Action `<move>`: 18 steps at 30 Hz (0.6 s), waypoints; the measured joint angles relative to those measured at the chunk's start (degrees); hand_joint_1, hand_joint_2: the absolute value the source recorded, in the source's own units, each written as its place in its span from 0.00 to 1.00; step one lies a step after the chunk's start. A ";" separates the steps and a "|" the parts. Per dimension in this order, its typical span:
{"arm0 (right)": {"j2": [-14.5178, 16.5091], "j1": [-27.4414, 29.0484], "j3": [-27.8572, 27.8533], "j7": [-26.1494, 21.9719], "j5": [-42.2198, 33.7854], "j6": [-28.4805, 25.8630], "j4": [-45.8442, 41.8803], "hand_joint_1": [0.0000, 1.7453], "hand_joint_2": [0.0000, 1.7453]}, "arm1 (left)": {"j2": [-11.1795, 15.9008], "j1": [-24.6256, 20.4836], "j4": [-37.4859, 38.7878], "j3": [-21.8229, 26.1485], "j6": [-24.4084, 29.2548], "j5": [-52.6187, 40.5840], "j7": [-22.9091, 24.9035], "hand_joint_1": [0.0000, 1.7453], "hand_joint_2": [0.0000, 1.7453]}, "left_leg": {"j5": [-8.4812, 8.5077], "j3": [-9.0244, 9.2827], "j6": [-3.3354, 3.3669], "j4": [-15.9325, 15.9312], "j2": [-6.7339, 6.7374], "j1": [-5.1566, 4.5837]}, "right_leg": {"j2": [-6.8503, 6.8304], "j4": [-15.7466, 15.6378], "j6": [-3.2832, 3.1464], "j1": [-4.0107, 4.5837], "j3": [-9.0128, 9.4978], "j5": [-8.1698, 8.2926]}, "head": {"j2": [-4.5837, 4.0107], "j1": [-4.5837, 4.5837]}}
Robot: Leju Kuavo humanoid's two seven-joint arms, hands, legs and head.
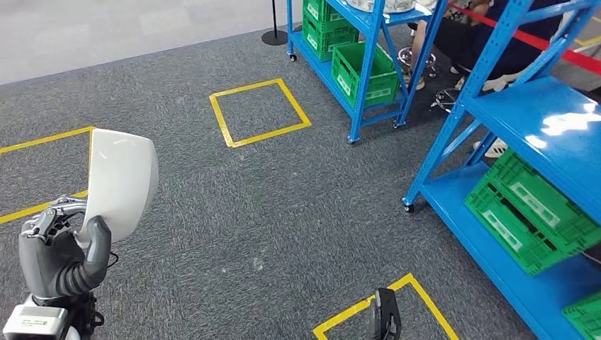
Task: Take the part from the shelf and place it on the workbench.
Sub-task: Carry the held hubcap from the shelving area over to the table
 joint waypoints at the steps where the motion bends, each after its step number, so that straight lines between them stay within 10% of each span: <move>1: 0.02 -0.08 0.00 0.16 0.10 0.02 0.00 0.00 0.00 | 0.03 0.01 0.00 0.00 -0.07 0.07 0.00 1.00 1.00 | 0.09 -0.02 0.42 -0.08 -0.70 -0.15 | -0.62 -0.02 0.32 0.07 0.13 -0.07 | 0.00 0.05; 4: 0.07 -0.36 0.00 0.45 0.34 0.07 -0.01 0.00 0.00 | 0.07 0.11 -0.20 0.02 -0.06 -0.03 -0.02 1.00 1.00 | 0.59 0.06 1.43 -0.60 -2.78 0.20 | 1.19 1.25 1.34 -0.31 -0.19 -1.18 | 0.00 0.15; 6: 0.07 -0.32 0.00 0.38 0.43 0.16 -0.01 0.00 0.00 | -0.12 0.21 -0.39 0.04 -0.34 -0.33 -0.03 1.00 1.00 | 0.80 0.09 1.85 -0.80 -4.10 0.48 | 5.02 6.99 1.88 -0.58 -2.89 -4.24 | 0.00 0.41; 9: 0.06 -0.07 0.00 0.15 0.10 0.21 0.00 0.00 0.00 | -0.32 0.65 -0.55 0.04 -1.47 -0.87 0.00 1.00 1.00 | 0.83 -0.04 2.03 -0.63 -6.51 0.51 | 6.50 16.11 2.23 -0.68 -7.74 -7.00 | 0.00 0.59; 13: -0.03 -0.13 0.00 -0.39 -0.48 0.22 0.00 0.00 0.00 | -0.62 0.63 -0.85 0.05 -2.21 -1.05 -0.01 1.00 1.00 | 0.81 -0.24 1.39 -0.02 -9.92 0.68 | 9.50 4.73 2.27 -1.21 -2.94 -0.44 | 0.00 0.58; 18: -0.05 -0.22 0.00 -0.44 -0.34 0.30 0.00 0.00 0.00 | -0.97 0.42 -1.08 0.07 -1.89 -1.68 -0.01 1.00 1.00 | 1.07 -0.81 0.27 0.13 -11.81 0.67 | 11.20 0.55 1.79 -1.29 -1.14 0.32 | 0.00 0.53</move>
